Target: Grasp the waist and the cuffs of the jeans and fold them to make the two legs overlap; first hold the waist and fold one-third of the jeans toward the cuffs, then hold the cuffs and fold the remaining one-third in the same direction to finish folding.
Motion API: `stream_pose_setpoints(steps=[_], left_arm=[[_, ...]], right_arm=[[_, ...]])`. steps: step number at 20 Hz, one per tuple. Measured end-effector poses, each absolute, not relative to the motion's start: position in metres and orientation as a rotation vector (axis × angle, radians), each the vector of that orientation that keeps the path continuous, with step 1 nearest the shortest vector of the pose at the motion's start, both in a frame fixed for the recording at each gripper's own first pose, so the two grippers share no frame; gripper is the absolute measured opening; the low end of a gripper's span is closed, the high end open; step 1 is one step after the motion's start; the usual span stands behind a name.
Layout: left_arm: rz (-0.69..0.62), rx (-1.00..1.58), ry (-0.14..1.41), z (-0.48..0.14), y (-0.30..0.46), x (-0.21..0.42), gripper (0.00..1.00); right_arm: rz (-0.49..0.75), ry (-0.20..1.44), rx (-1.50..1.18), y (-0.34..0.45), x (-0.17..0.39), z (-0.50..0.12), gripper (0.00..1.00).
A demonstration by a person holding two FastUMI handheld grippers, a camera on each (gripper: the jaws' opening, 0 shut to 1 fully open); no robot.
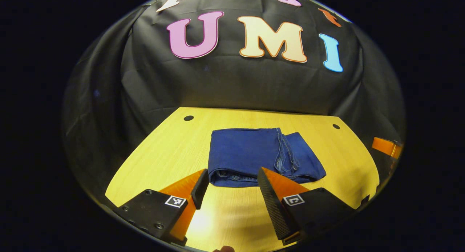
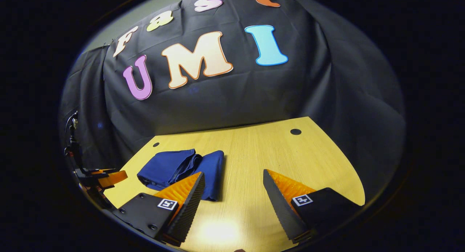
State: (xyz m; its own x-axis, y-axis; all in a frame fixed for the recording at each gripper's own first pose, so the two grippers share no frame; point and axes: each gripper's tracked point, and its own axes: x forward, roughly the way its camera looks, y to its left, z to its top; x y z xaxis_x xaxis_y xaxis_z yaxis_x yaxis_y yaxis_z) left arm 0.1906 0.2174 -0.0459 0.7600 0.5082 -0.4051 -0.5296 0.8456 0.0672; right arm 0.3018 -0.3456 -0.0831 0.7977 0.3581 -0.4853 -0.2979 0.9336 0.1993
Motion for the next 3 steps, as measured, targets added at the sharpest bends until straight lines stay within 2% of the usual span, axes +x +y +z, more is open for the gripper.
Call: stream_pose_setpoints(steps=[3], left_arm=[[0.555, -0.056, 0.427, -0.0434, 0.2237, 0.1874, 0.82]], right_arm=[[0.333, 0.533, 0.121, -0.3437, 0.2968, -0.0768, 0.98]])
